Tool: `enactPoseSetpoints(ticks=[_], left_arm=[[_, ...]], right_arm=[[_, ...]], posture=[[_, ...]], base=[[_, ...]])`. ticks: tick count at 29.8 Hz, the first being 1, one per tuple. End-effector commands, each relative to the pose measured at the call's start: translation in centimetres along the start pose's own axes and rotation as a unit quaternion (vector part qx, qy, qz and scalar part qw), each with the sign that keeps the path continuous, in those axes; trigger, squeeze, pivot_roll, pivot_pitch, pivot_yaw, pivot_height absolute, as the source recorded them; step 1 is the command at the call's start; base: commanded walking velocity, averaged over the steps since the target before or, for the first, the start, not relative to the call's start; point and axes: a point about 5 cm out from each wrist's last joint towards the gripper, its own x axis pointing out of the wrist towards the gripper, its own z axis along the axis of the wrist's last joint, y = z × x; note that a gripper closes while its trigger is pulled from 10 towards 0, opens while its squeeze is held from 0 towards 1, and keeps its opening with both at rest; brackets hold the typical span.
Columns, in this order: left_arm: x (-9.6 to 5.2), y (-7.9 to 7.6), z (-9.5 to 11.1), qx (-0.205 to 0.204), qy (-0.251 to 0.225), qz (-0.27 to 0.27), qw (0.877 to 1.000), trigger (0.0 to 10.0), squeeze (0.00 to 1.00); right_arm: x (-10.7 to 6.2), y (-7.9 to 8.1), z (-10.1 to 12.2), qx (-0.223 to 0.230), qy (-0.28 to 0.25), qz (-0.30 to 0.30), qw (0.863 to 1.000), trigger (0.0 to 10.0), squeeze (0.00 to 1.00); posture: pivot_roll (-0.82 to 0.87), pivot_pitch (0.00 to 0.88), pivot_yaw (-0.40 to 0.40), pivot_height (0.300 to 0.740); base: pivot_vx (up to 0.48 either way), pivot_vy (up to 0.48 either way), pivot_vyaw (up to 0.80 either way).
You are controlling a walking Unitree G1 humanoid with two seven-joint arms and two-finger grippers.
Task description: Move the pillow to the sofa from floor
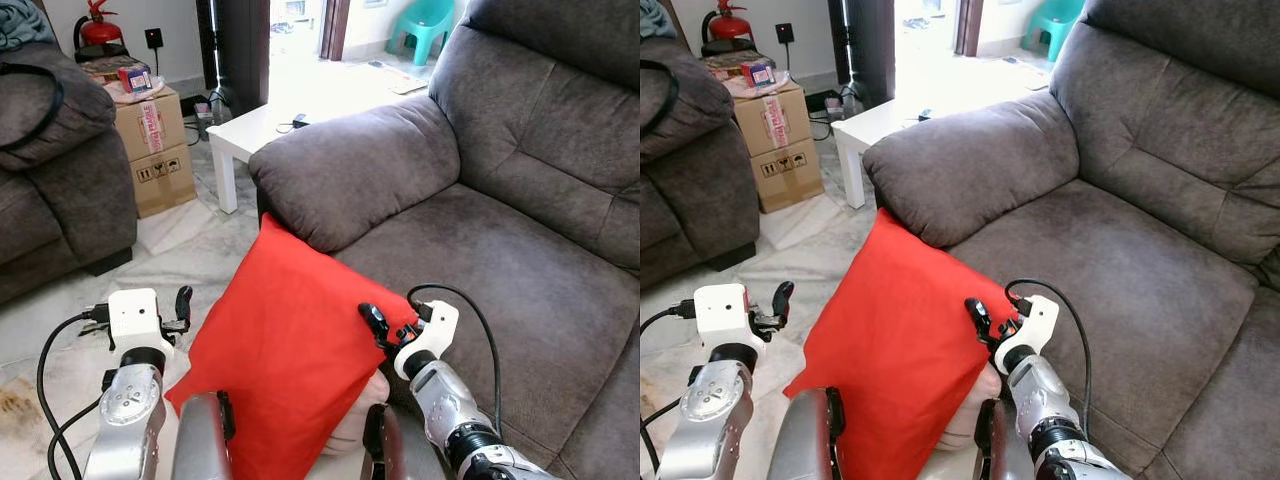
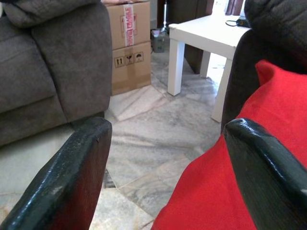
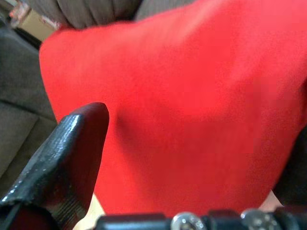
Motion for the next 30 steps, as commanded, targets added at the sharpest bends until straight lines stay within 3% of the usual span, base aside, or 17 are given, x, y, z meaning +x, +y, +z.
enactPoseSetpoints(ticks=[1,2,3,4,12,21,30], left_arm=[[-0.3,0.3,0.3,-0.004,-0.003,0.007,1.0,10.0,0.0],[-0.4,0.3,0.3,-0.004,-0.003,0.007,1.0,10.0,0.0],[-0.5,0.4,0.4,-0.004,-0.002,0.009,1.0,10.0,0.0],[-0.5,0.5,0.4,-0.004,-0.002,0.01,1.0,10.0,0.0],[-0.8,0.5,0.6,-0.007,-0.001,0.016,1.0,10.0,0.0],[-0.9,0.6,1.0,-0.01,-0.005,0.022,1.0,10.0,0.0],[-0.8,0.7,1.1,-0.013,-0.006,0.024,1.0,10.0,0.0]], right_arm=[[-0.1,-0.2,-0.1,0.0,0.007,-0.006,1.0,10.0,0.0],[-0.1,-0.2,-0.3,0.0,0.009,-0.006,1.0,10.0,0.0],[-0.1,-0.2,-0.5,0.003,0.012,-0.005,1.0,4.6,0.0],[-0.2,-0.2,-0.7,0.006,0.013,-0.005,1.0,0.0,0.0],[-0.2,-0.2,-0.7,0.024,0.007,-0.006,1.0,0.0,0.0],[0.2,0.7,-0.1,0.063,-0.026,0.033,0.997,0.0,0.0],[0.2,1.2,-0.4,0.092,-0.021,0.067,0.993,0.0,0.0]], posture=[[0.17,0.054,-0.144,0.517],[0.17,0.056,-0.145,0.517],[0.17,0.062,-0.145,0.517],[0.17,0.066,-0.146,0.517],[0.18,0.082,-0.157,0.517],[0.18,0.087,-0.165,0.517],[0.19,0.087,-0.167,0.517]], base=[[0.0,0.0,0.0],[0.0,0.0,0.0],[0.0,0.0,0.0],[0.0,0.0,0.0],[0.0,0.0,0.0],[0.0,0.0,0.0],[0.0,0.0,0.0]])
